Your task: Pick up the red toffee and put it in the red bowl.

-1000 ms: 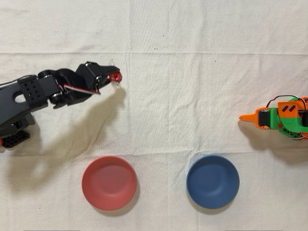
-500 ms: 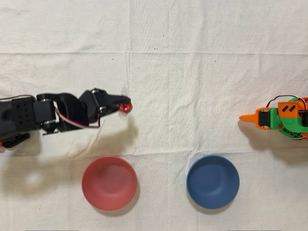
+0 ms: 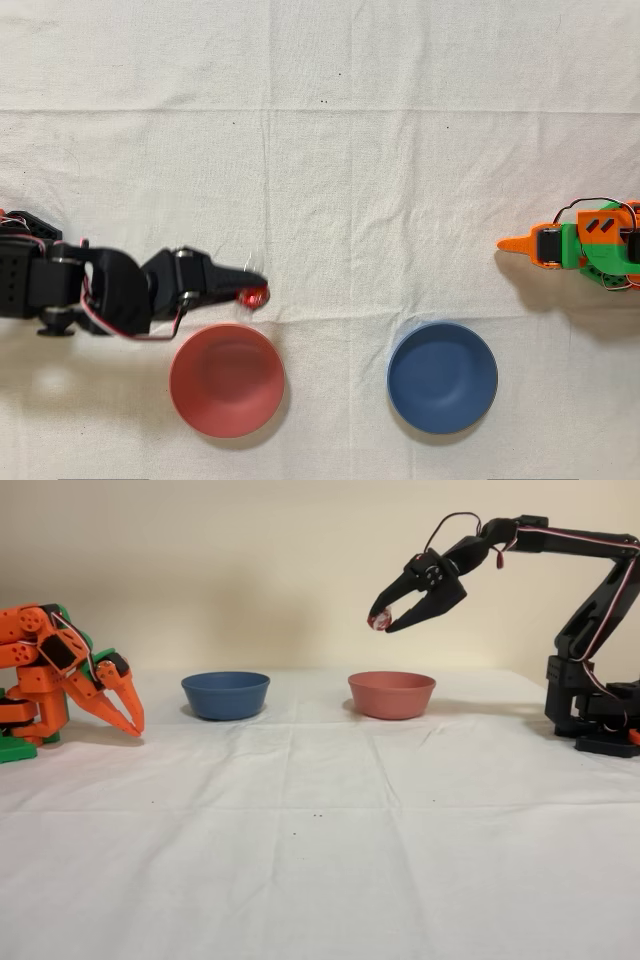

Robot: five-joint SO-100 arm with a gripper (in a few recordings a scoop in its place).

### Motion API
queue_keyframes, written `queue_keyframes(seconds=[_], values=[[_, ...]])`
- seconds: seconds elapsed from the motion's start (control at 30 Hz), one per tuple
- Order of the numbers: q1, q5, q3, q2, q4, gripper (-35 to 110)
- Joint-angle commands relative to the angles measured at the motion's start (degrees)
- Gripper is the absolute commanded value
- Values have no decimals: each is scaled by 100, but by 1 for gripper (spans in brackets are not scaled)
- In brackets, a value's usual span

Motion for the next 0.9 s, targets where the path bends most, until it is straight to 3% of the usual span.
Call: queue_keyframes(seconds=[0.0, 0.43, 0.87], values=[[554, -114, -211, 439, 9, 12], [2030, -1020, 1055, 422, -1222, 13], [2285, -1310, 1881, 229, -1749, 13]])
